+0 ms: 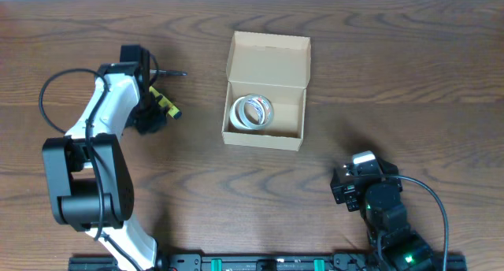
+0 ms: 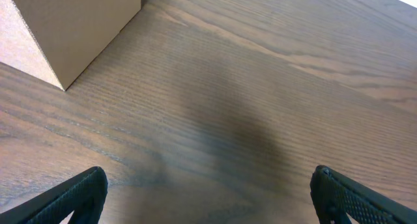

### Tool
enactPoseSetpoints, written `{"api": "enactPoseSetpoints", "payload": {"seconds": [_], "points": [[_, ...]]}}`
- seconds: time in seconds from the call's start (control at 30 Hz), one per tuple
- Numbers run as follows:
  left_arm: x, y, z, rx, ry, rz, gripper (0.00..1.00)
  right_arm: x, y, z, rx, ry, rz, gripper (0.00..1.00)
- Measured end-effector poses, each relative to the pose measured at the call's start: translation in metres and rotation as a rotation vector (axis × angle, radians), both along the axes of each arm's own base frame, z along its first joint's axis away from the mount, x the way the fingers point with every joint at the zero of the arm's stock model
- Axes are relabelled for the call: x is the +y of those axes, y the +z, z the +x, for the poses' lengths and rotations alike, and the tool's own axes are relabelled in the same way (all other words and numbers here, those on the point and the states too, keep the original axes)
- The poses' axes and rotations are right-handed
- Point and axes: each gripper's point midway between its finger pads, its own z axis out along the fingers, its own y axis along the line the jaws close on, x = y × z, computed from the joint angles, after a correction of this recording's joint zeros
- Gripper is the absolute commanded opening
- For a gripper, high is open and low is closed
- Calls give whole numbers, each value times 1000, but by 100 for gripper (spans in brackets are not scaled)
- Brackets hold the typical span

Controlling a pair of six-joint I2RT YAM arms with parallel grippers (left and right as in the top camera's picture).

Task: Pack container
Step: 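Lift the correction tape with the left gripper and carry it into the box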

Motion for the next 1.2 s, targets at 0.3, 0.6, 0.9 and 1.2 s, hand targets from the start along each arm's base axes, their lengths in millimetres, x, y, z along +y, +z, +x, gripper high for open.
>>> {"api": "enactPoseSetpoints", "payload": {"seconds": [0.3, 0.6, 0.9, 1.2], "points": [[-23, 46, 48, -154, -108, 59, 44, 0, 0, 0, 0, 0, 0, 99], [-58, 80, 74, -255, -237, 81, 43, 0, 0, 0, 0, 0, 0, 99], [-98, 108, 88, -331, -385, 85, 44, 0, 0, 0, 0, 0, 0, 99], [-161, 126, 84, -379, -624, 91, 44, 0, 0, 0, 0, 0, 0, 99]]}}
